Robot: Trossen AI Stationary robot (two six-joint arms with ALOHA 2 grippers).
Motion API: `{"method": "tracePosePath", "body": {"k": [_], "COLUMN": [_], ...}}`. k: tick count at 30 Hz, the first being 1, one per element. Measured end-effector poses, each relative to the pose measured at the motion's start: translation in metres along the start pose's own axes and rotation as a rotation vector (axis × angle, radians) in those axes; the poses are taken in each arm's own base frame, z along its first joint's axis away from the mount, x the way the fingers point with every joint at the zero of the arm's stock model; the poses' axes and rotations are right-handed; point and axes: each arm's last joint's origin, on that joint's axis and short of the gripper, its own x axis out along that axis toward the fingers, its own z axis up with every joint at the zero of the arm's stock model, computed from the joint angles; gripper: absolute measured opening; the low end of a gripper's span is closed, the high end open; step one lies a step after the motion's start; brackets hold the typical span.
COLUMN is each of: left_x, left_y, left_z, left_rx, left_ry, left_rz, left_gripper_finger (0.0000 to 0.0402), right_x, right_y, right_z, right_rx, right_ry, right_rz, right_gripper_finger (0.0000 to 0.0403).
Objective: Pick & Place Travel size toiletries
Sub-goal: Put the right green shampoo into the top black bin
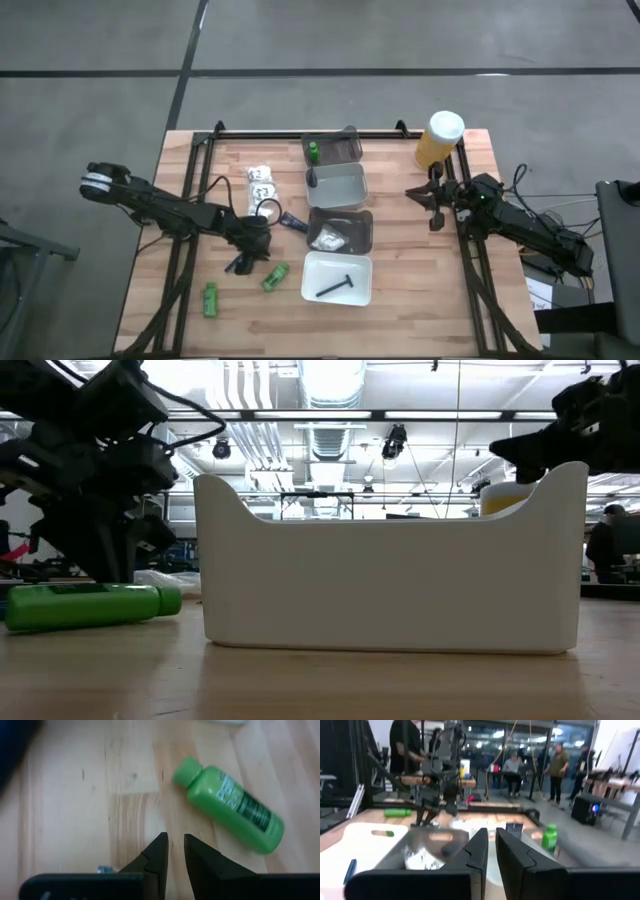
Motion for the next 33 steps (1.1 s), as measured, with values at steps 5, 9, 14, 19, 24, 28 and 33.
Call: {"method": "tracePosePath", "body": {"k": [5, 9, 14, 19, 24, 28, 33], "left_x": [-0.003, -0.005, -0.009, -0.013, -0.019, -0.021, -0.022], "left_y": [-0.002, -0.004, -0.006, -0.009, -0.014, -0.016, -0.017], "left_z": [0.012, 0.018, 0.025, 0.039, 0.052, 0.059, 0.062], "left_rx": [0.005, 0.007, -0.015, -0.087, -0.081, -0.092, -0.124], "left_ry": [-0.034, -0.042, -0.016, -0.042, -0.072, -0.094, -0.109], "left_rz": [-0.005, -0.007, -0.004, -0.012, -0.076, -0.096, -0.102], "left_gripper_finger": [0.0064, 0.0064, 0.0064, 0.0064, 0.0064, 0.0065, 0.0065], "right_x": [-0.005, -0.006, -0.006, -0.006, -0.006, -0.006, -0.006], "right_y": [0.0, 0.001, 0.001, 0.0, 0.0, 0.0, 0.0], "right_z": [0.003, -0.001, -0.004, -0.005, -0.005, -0.005, -0.005], "right_rx": [0.015, 0.021, -0.023, -0.045, 0.054, 0.099, 0.106], "right_ry": [-0.035, -0.004, 0.036, 0.04, 0.034, 0.031, 0.031], "right_rz": [-0.062, -0.106, -0.109, -0.129, -0.142, -0.143, -0.143], "right_gripper_finger": [0.0014, 0.001, 0.0011, 0.0009, 0.0009, 0.0009, 0.0009]}}
